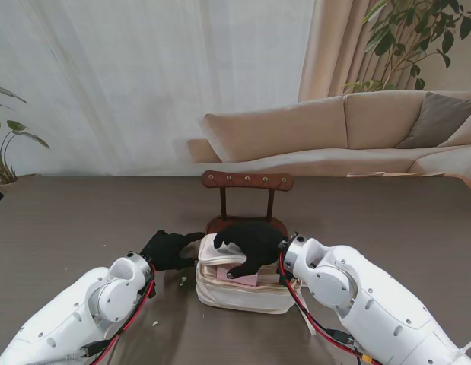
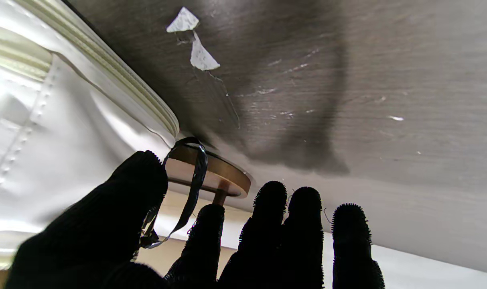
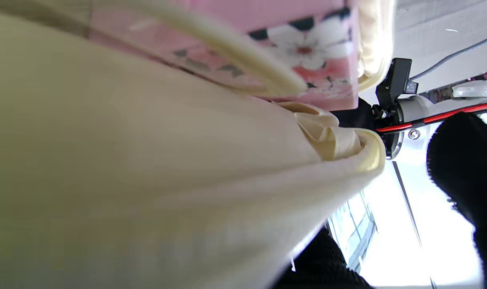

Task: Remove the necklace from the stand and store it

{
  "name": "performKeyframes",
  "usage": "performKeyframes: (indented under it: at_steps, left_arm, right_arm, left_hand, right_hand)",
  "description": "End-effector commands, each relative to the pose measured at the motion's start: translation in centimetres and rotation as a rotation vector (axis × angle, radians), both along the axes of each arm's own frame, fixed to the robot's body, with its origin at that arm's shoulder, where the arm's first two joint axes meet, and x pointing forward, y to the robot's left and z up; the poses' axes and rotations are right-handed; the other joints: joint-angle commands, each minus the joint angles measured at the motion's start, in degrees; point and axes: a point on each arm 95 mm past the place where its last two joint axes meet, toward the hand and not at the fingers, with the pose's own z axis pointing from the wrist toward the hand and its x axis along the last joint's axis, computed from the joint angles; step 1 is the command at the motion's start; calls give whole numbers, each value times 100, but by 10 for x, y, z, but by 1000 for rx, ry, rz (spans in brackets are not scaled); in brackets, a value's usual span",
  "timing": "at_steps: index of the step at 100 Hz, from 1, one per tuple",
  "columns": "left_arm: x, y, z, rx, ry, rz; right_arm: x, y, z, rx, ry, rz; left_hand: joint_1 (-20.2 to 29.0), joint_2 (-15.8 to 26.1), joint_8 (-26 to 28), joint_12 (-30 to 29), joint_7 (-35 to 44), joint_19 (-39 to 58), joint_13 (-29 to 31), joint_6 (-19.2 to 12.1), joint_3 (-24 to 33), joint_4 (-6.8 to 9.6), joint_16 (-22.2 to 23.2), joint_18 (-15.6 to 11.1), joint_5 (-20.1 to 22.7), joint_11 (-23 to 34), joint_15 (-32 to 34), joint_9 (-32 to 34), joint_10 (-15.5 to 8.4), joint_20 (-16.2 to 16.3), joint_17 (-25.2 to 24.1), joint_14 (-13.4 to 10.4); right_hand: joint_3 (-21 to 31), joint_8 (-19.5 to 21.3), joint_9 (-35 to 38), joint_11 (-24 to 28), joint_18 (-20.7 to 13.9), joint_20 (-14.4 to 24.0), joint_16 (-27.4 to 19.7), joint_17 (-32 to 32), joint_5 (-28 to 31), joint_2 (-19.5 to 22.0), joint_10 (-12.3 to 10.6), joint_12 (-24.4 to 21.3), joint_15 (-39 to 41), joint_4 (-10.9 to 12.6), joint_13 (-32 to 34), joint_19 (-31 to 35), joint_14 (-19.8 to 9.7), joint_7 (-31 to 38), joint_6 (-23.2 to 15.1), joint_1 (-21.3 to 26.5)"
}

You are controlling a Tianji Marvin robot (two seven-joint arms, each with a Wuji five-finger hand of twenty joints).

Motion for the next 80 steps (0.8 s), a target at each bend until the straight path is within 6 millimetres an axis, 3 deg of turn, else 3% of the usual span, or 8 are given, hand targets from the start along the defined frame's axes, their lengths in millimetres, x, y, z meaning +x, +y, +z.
performKeyframes:
  at_steps: [1,26,38,66,80]
  left_arm:
    - [2,-7,-2,-7,18,-5]
    - [9,-15,-7,-32,37,-1]
    - [11,-17,-9,-42,42,5]
    - [10,-20,-14,-60,53,18]
    - [9,-21,-16,-76,57,21]
  right_arm:
    - [-5,-3,-19,-34,36,-5]
    - [-5,-3,-21,-67,-46,-1]
    - [-5,-4,-22,-77,-76,6]
    - [-3,-4,-28,-82,-99,8]
    - [-4,-3,-30,-89,-114,12]
  left_hand:
    - [109,245,-59,89,-70,-166,-165,-174,-134,217,-71,-73,-140,-38,-93,-205,129,112,-218,44]
    - [145,286,-74,134,-25,-242,-204,-218,-211,221,-76,-91,-139,-42,-96,-231,154,199,-244,53]
    - [160,305,-75,144,0,-275,-220,-201,-240,224,-79,-89,-114,-52,-99,-240,166,236,-254,69]
    - [226,350,-70,167,45,-322,-223,-236,-302,227,-80,-82,-71,-53,-95,-218,183,314,-260,112]
    - [261,372,-51,181,97,-334,-212,-311,-330,228,-80,-75,8,-45,-93,-185,181,355,-257,125]
  right_hand:
    - [-168,-66,-289,144,-23,167,-494,-1710,-283,-135,-78,-61,-680,-10,-330,-86,294,55,160,-223]
    - [182,-121,-449,235,-66,203,-503,-1677,-508,-575,-99,-90,-604,-57,-336,-93,244,184,310,-201]
    - [469,-144,-294,272,-83,195,-512,-1540,-398,-919,-128,-115,-561,-48,-168,-55,217,269,295,45]
    - [934,-150,253,288,-118,146,-502,-1202,9,-1206,-186,-152,-477,-12,318,108,109,445,173,609]
    - [1015,-167,204,252,-128,110,-503,-1188,-63,-1334,-204,-160,-501,-41,329,127,91,433,164,636]
